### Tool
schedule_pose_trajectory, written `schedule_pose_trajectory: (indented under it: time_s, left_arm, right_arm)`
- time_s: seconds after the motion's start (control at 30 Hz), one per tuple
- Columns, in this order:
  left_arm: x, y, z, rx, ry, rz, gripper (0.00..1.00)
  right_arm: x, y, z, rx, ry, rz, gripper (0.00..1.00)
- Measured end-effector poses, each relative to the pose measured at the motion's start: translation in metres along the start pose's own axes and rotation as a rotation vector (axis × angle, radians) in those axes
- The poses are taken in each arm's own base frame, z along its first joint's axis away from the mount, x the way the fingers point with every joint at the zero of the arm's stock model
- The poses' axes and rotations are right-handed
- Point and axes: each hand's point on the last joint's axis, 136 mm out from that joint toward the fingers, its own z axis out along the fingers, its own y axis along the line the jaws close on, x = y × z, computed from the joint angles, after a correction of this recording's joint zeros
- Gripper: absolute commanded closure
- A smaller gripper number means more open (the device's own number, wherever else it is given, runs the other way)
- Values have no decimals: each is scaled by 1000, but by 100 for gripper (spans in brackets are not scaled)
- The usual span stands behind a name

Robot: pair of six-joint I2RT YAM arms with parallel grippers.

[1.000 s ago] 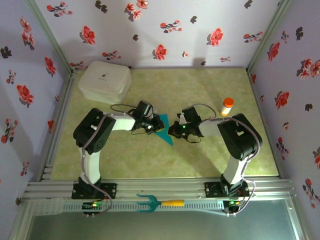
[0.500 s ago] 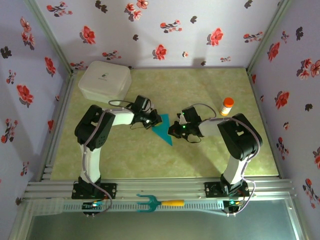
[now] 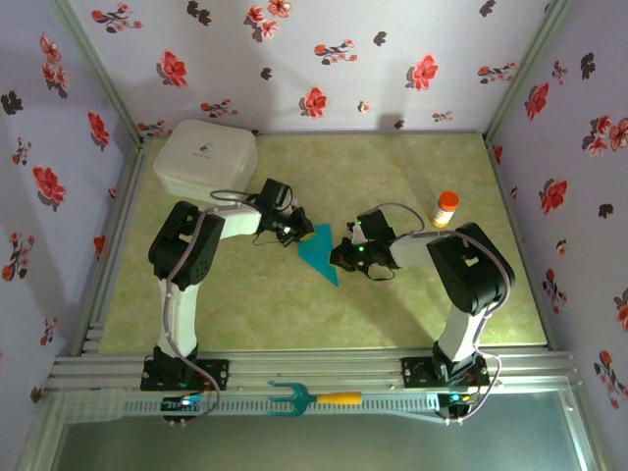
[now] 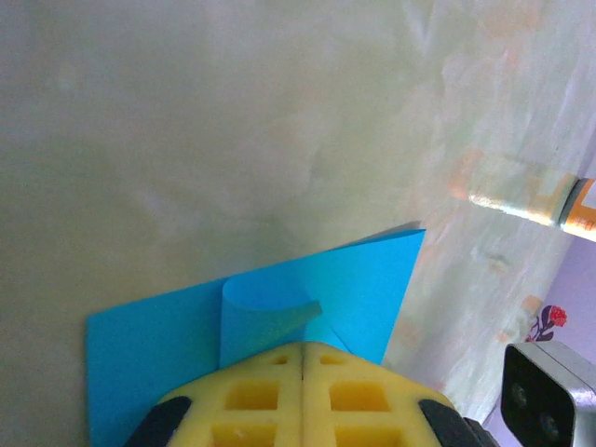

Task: Fold a paper plane with a square sheet of paper (pick it up from the middle)
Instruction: Fourth fold the wing at the center of the table.

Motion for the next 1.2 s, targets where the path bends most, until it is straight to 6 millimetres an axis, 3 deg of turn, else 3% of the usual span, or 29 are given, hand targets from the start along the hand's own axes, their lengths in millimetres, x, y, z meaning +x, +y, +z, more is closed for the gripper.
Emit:
schedule_pose_trajectory:
  time_s: [0.73, 0.93, 1.2]
  left_arm:
    - [-24, 6, -7, -39, -42, 39, 95]
    - [-42, 12, -15, -101, -104, 68, 95]
    - [-45, 15, -20, -129, -125, 85, 94]
  right_arm:
    - [0, 0, 0, -1, 1, -11, 100]
    - [0, 0, 0, -2, 1, -11, 100]
    - [0, 1, 0, -3, 2, -15, 100]
